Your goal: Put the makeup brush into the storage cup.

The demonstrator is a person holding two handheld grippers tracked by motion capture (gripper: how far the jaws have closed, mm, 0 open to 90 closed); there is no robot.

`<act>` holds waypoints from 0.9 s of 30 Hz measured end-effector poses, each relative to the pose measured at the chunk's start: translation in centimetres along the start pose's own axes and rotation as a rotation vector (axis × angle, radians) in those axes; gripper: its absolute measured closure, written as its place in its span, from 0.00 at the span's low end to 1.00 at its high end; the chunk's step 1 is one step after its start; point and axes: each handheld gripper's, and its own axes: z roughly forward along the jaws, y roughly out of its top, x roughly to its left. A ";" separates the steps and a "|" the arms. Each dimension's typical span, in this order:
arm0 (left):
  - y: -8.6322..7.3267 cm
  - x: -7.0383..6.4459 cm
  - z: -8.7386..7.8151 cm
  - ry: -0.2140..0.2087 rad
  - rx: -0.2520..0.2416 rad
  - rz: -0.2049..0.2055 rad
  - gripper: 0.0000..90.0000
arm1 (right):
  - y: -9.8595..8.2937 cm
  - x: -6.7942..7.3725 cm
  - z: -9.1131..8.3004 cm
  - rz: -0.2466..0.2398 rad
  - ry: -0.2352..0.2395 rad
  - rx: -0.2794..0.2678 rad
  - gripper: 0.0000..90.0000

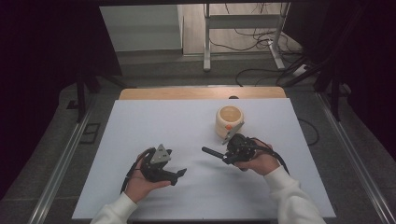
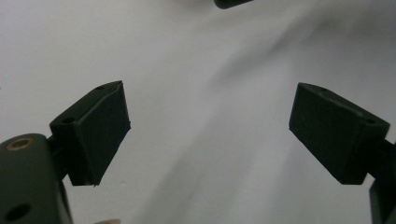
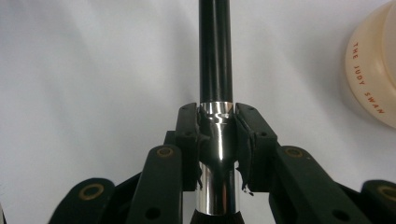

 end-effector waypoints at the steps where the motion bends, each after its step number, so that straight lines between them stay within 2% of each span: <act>1: 0.1 0.0 0.1 0.001 -0.002 0.001 0.15 | 0.0 0.0 0.0 -0.001 -0.001 0.000 0.80; 17: 0.7 -0.4 0.6 -0.011 0.000 0.018 0.15 | 0.1 0.2 0.1 -0.006 0.001 0.003 0.80; 27: 1.0 -0.5 1.0 -0.004 -0.005 0.032 0.14 | 0.1 0.2 0.2 -0.006 -0.001 0.006 0.80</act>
